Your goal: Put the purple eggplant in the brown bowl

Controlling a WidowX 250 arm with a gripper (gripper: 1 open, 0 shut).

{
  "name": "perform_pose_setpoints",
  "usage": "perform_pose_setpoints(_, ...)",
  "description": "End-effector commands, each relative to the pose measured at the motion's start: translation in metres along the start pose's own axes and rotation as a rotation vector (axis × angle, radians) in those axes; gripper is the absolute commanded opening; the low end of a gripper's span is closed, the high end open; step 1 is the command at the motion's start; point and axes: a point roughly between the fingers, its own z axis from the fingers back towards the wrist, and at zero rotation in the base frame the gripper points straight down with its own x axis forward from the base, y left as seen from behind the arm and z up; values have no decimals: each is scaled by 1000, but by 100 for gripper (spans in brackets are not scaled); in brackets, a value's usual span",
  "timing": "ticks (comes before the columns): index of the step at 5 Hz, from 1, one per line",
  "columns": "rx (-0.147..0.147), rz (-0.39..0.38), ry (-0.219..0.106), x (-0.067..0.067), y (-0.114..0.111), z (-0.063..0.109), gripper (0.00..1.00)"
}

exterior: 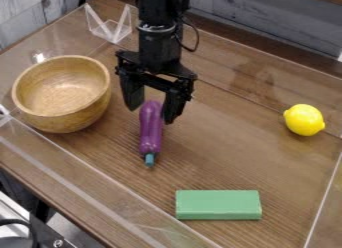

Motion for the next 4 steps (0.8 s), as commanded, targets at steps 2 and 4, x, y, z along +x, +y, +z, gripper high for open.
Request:
perform_pose_setpoints(2,-1,36,-47,9,4,-3,100)
perform_pose_setpoints(4,-8,82,-69,14,6,-11,100)
